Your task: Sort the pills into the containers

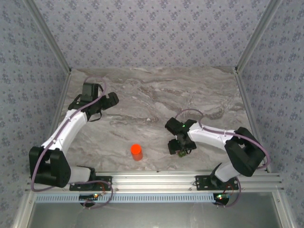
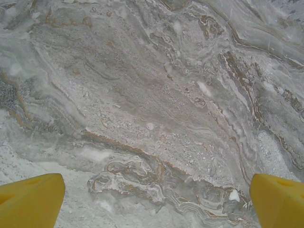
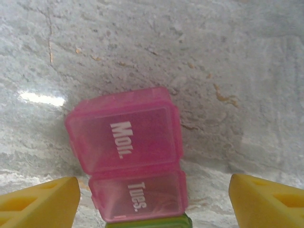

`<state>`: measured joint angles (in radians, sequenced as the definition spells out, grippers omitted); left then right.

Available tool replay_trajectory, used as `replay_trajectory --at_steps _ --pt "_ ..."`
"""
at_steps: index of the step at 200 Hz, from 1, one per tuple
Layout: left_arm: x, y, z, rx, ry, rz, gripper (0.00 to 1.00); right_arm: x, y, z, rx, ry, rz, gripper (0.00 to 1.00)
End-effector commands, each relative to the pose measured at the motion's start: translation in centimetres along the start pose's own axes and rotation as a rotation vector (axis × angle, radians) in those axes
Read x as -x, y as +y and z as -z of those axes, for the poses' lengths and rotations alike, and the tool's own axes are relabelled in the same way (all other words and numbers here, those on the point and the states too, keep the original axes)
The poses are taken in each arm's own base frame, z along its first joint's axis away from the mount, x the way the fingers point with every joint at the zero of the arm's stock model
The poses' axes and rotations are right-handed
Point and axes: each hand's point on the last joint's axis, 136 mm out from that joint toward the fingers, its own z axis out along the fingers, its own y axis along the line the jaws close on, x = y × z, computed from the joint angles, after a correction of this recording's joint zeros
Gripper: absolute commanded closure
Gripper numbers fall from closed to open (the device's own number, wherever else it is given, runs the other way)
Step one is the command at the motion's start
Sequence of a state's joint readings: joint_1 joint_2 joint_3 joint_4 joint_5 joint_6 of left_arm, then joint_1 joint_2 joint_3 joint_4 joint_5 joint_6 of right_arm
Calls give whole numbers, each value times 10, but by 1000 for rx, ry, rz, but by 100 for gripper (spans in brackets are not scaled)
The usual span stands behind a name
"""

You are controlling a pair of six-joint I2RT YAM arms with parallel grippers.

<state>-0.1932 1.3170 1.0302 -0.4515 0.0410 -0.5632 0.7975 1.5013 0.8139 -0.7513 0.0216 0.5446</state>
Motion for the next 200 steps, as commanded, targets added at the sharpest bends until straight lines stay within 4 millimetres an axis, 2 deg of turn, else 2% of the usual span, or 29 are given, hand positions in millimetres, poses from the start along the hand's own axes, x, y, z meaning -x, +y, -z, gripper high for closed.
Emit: replay_trajectory --at_steps 1,34,79,120,149,171,175,200 --pt "5 -11 3 -29 -2 3 0 -7 3 -7 13 36 -15 20" --pt "7 -13 1 -29 0 -1 0 1 9 -8 27 28 -14 29" --pt "6 -14 -2 -29 9 -1 0 17 18 -1 39 -4 8 51" --pt "6 -17 -6 -34 16 -2 0 41 27 12 52 -64 9 55" --pt "7 -18 -11 -36 22 -1 0 72 39 17 62 -98 20 54" --pt "7 -21 -18 -39 36 5 0 103 51 15 57 -119 35 54" --pt "7 -22 -19 -40 38 6 0 115 57 20 68 -141 36 54" --pt "8 -29 -27 -45 60 3 0 146 67 9 66 -138 40 54"
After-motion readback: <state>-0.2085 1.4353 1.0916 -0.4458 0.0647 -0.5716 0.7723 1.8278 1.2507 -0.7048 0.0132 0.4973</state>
